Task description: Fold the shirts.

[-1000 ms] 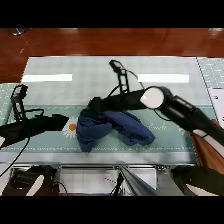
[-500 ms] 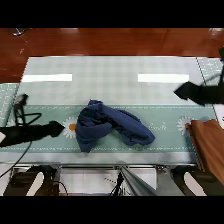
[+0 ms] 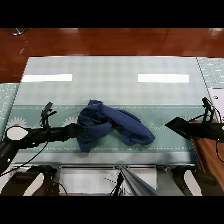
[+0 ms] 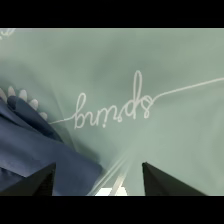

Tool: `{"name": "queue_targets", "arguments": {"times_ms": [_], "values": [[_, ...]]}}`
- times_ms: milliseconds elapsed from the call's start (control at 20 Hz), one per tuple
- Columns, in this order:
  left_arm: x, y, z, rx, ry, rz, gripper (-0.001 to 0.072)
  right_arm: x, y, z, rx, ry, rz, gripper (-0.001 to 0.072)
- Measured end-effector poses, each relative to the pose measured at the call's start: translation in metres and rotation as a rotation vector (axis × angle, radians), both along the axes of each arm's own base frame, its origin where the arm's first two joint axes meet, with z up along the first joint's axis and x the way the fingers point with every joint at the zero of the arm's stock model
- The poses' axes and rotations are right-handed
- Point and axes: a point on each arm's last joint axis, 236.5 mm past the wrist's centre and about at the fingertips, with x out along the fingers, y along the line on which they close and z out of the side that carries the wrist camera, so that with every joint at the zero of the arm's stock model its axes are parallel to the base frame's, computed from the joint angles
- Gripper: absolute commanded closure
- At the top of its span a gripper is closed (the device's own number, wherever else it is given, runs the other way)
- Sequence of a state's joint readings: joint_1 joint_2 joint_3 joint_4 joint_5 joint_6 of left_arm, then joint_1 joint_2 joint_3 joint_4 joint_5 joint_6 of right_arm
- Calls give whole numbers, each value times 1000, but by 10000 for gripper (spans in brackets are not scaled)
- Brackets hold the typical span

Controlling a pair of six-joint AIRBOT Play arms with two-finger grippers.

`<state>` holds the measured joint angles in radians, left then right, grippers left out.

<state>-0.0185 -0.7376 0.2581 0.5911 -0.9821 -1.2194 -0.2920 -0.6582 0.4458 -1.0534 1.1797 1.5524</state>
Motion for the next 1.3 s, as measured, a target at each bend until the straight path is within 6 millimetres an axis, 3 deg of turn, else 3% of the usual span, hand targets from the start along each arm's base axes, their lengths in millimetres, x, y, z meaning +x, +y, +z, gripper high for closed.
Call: {"name": "queue_targets", "arguments": {"times_ms": [400, 450, 500, 550, 850, 1050, 1300], "values": [[21, -17, -12, -52, 8, -26, 8, -4, 5, -5, 24, 11, -3, 91], [24, -22, -13, -56, 10, -37, 107, -5, 5, -5, 25, 11, -2, 91], [26, -27, -13, -58, 11, -51, 602, -5, 5, -5, 26, 12, -2, 91], [29, -31, -15, -52, 10, -65, 683, -6, 6, -5, 27, 16, 0, 91], [41, -55, -7, -67, -16, -169, 683, -28, 18, -18, 60, 95, 44, 91], [42, -60, -3, -76, -25, -197, 683, -42, 44, -30, 112, 147, 113, 91], [37, -64, 1, -93, -14, -225, 682, -39, 81, -45, 174, 174, 188, 93]]}}
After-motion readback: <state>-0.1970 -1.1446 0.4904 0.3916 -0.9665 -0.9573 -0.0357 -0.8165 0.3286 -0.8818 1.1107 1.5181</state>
